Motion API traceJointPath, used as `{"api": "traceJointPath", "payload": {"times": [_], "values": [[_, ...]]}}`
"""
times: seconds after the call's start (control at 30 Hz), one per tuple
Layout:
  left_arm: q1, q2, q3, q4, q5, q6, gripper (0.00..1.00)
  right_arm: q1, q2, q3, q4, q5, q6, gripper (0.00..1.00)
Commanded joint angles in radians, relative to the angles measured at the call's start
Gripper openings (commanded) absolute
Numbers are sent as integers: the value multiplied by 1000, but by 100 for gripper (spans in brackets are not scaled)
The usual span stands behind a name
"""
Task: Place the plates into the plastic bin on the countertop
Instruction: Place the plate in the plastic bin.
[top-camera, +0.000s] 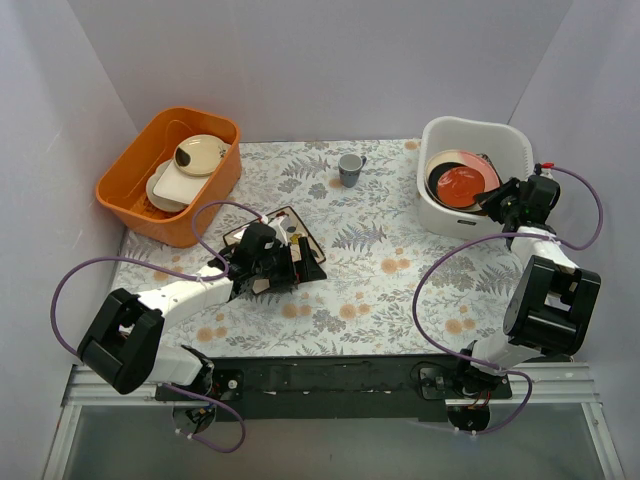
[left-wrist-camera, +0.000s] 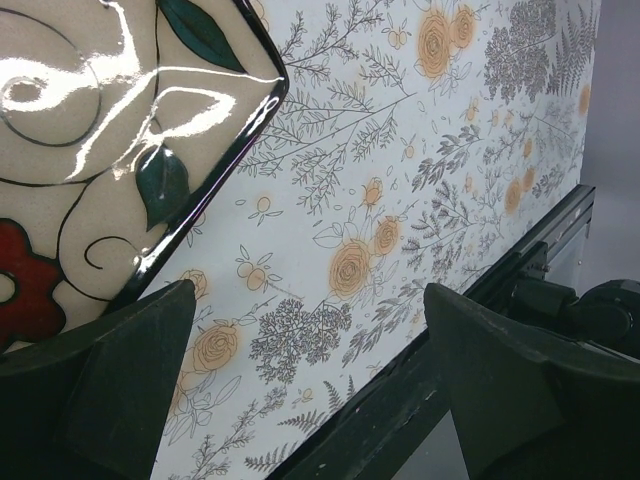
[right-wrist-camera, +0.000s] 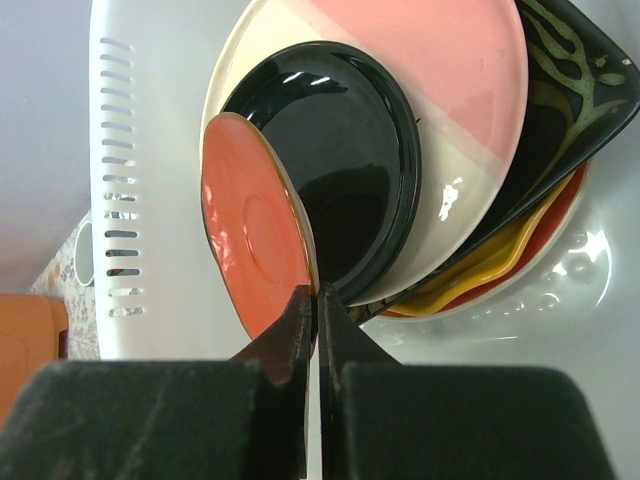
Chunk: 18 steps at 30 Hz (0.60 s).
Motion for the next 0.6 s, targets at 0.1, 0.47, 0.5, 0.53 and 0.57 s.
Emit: {"api": "traceJointPath", "payload": {"times": [0.1, 0.47, 0.5, 0.53, 0.57], "values": [[-9, -26, 5, -15, -19, 12, 98, 1, 69, 68, 47, -28, -15, 2], [-9, 58, 61, -13, 7, 58, 98, 44, 152, 154, -53, -67, -97, 31], [-9, 61, 62, -15, 10, 61, 98, 48, 159, 173, -61, -67, -112, 35], [-9, 61, 62, -15, 10, 59, 98, 53, 167, 186, -76, -70, -121, 38], [-9, 59, 58, -9, 10, 59, 98, 62, 179, 197, -103, -71, -129, 39]]}}
